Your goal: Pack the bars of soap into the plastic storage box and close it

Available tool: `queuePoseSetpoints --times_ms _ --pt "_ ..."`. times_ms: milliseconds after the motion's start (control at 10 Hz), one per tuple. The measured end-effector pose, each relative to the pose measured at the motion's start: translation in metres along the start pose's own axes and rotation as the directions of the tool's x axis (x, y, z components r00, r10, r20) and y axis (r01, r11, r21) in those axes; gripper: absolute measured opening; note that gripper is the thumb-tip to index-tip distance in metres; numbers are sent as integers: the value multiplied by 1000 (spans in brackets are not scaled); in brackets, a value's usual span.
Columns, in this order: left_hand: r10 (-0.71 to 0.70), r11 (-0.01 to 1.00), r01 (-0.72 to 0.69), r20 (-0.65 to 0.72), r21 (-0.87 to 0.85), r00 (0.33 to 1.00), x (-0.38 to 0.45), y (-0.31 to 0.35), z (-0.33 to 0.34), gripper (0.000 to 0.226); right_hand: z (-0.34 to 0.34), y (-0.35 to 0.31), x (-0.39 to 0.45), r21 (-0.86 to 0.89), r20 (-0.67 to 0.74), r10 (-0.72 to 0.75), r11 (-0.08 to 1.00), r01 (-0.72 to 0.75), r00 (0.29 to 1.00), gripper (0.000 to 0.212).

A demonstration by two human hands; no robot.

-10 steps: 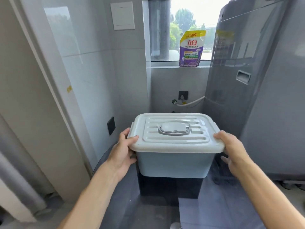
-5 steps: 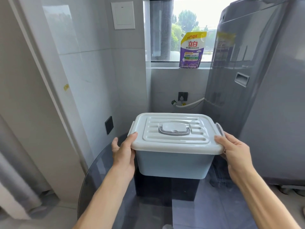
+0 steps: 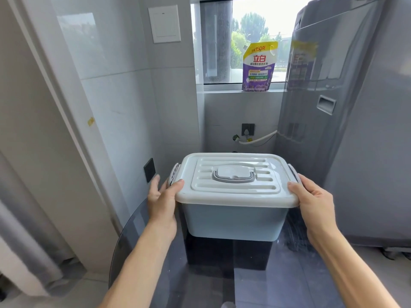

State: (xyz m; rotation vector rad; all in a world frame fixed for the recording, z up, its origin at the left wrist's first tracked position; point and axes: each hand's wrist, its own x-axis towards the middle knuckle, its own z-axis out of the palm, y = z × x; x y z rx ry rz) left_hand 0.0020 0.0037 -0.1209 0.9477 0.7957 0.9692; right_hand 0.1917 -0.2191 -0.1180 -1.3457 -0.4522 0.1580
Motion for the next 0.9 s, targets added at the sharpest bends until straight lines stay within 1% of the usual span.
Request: queuePoseSetpoints --times_ms 100,200,300,400,500,600,700,800,900 --pt "202 959 -202 18 200 979 -7 5 8 65 4 -2 -3 -19 3 -4 1000 4 1000 39" --pt "303 902 -305 54 305 951 -9 5 10 56 7 -4 -4 -36 -12 -11 999 11 1000 42" --pt "392 823 -406 121 398 912 -10 6 10 44 11 -2 -6 -99 -33 -27 995 24 999 39" --pt "401 799 -415 128 436 907 -12 1 12 41 16 5 -8 -121 -74 -16 993 7 997 37" --pt "388 801 -395 111 450 915 -7 -7 13 46 22 18 -3 -194 -123 -19 981 -6 992 55" --pt "370 817 -378 108 435 923 9 -7 18 50 25 23 12 -230 -110 -28 973 2 994 57" --pt "344 850 -365 124 380 931 31 -4 28 47 36 27 34 -249 -78 -17 969 -3 997 54" --pt "315 858 -348 150 377 937 40 -5 32 43 40 27 46 -263 -43 12 965 -23 999 52" --pt "301 821 -320 119 472 946 48 3 30 59 33 14 65 -305 -89 44 950 -69 995 54"
